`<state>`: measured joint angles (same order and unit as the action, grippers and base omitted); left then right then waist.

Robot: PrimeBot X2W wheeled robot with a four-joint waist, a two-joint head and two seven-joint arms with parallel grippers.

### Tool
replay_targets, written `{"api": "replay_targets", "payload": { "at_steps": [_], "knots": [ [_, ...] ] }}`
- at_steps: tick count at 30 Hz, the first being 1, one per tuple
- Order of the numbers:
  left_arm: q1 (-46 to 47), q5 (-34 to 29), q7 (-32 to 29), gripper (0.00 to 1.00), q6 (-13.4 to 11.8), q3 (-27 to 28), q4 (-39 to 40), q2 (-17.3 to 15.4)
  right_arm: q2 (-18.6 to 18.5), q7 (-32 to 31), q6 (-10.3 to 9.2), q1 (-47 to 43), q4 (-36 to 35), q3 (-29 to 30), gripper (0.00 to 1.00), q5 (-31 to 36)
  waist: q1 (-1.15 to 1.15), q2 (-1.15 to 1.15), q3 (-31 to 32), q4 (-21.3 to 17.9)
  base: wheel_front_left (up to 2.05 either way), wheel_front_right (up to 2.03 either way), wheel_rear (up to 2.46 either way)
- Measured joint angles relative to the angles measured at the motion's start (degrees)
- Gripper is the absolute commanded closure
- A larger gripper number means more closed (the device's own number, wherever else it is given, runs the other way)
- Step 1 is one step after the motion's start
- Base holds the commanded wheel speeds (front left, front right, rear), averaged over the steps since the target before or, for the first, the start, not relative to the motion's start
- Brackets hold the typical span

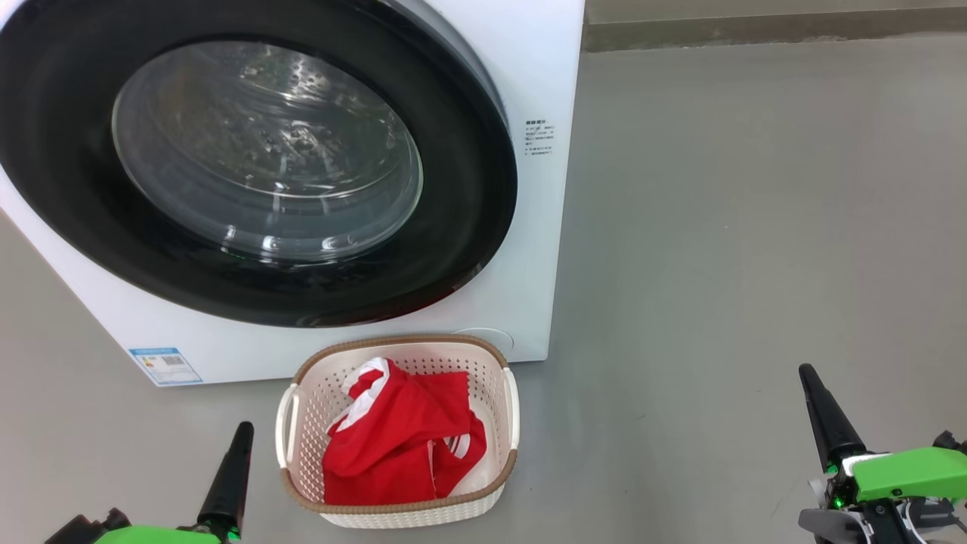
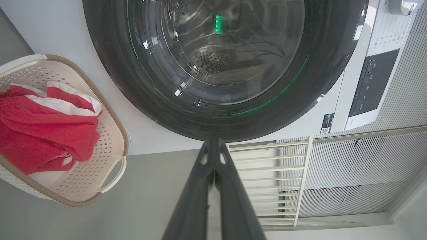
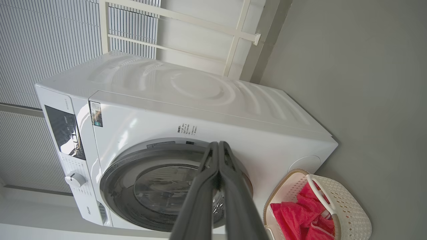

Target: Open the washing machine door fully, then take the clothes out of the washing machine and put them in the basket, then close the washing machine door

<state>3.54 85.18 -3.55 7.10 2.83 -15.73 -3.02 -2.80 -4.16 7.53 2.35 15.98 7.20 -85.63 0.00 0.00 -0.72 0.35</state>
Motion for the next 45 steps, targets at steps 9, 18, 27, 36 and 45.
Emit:
{"api": "replay_targets", "payload": {
  "at_steps": [9, 18, 27, 36, 45],
  "knots": [
    [0.1, 5.5, -1.5, 1.0, 0.0, 0.6, 0.1, 0.0, 0.2, -1.4, -0.01, 0.5, -0.1, 0.1, 1.0, -4.6, 0.0, 0.0, 0.4, -0.3, 0.0, 0.0, 0.0],
    [0.3, 7.3, -2.0, 1.0, 0.0, 0.8, 0.1, 0.2, 0.2, -2.0, -0.05, 1.4, -0.3, 0.2, 1.0, -6.2, 0.0, 0.0, 0.5, -0.3, 0.0, 0.0, 0.0],
    [0.3, 7.3, -2.0, 1.0, 0.0, 0.9, 0.1, 0.2, 0.3, -2.0, -0.08, 1.4, -0.3, 0.2, 1.0, -6.2, 0.0, 0.0, 0.5, -0.3, 0.0, 0.0, 0.0],
    [0.3, 7.3, -2.0, 1.0, 0.0, 1.0, 0.1, 0.2, 0.4, -2.0, -0.08, 1.4, -0.3, 0.3, 1.0, -6.2, 0.0, 0.0, 0.5, -0.3, 0.0, 0.0, 0.0],
    [0.3, 7.3, -2.0, 1.0, 0.0, 1.1, 0.1, 0.3, 0.4, -2.0, -0.08, 1.4, -0.3, 0.3, 1.0, -6.2, 0.0, 0.0, 0.5, -0.3, 0.0, 0.0, 0.0]
  ]
}}
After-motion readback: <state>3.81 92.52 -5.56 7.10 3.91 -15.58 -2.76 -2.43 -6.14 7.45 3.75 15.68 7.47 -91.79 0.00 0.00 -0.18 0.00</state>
